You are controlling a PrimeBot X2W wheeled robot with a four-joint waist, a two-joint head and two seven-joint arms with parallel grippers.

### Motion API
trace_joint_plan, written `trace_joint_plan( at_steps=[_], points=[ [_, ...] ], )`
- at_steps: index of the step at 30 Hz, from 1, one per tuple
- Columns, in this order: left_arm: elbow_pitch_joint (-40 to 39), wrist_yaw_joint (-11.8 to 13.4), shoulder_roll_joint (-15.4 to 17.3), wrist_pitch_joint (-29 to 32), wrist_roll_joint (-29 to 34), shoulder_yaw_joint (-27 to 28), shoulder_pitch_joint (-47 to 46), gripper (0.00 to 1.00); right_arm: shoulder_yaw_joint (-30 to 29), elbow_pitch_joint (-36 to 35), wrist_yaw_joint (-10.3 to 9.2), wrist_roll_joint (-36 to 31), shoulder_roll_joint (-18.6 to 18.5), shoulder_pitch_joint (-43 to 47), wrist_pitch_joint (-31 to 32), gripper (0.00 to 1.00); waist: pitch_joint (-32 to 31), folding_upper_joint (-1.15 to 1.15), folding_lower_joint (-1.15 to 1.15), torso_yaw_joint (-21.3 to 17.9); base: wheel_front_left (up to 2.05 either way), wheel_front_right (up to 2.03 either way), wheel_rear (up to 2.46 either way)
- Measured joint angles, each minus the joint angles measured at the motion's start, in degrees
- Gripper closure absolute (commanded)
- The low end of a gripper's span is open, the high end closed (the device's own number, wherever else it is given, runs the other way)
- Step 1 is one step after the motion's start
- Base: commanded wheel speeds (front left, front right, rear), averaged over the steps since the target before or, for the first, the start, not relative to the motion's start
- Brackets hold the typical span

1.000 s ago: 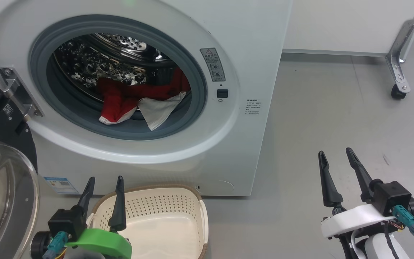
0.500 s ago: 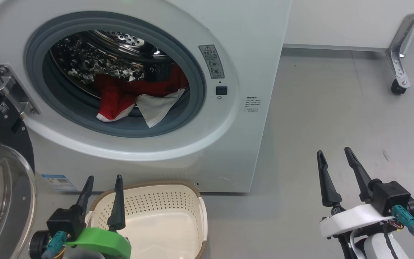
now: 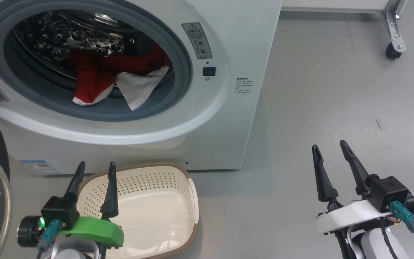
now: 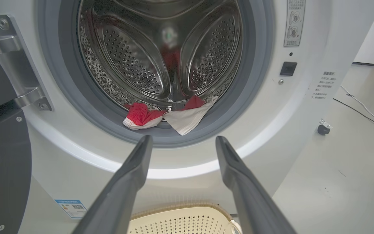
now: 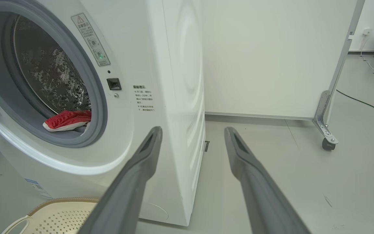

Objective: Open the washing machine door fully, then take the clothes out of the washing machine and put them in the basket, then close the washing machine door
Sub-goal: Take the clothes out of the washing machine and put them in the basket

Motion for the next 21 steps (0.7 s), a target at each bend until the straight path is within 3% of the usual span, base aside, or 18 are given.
trace_joint_plan(
  at_steps=[12, 21],
  points=[
    [-1.7, 1.1, 4.3, 4.0, 4.0, 1.9, -8.8, 0.0, 1.9, -0.8, 1.23, 0.0, 0.5, -3.0, 0.0, 0.0, 8.5, 0.0, 0.0, -4.3, 0.0, 0.0, 0.0],
    [0.5, 1.7, 8.7, 11.0, 8.4, 6.3, -18.2, 0.0, 2.8, -1.4, 2.04, 0.1, 1.0, -6.8, 0.0, 0.0, 15.5, 0.0, 0.0, -8.2, 0.0, 0.0, 0.0]
  ],
)
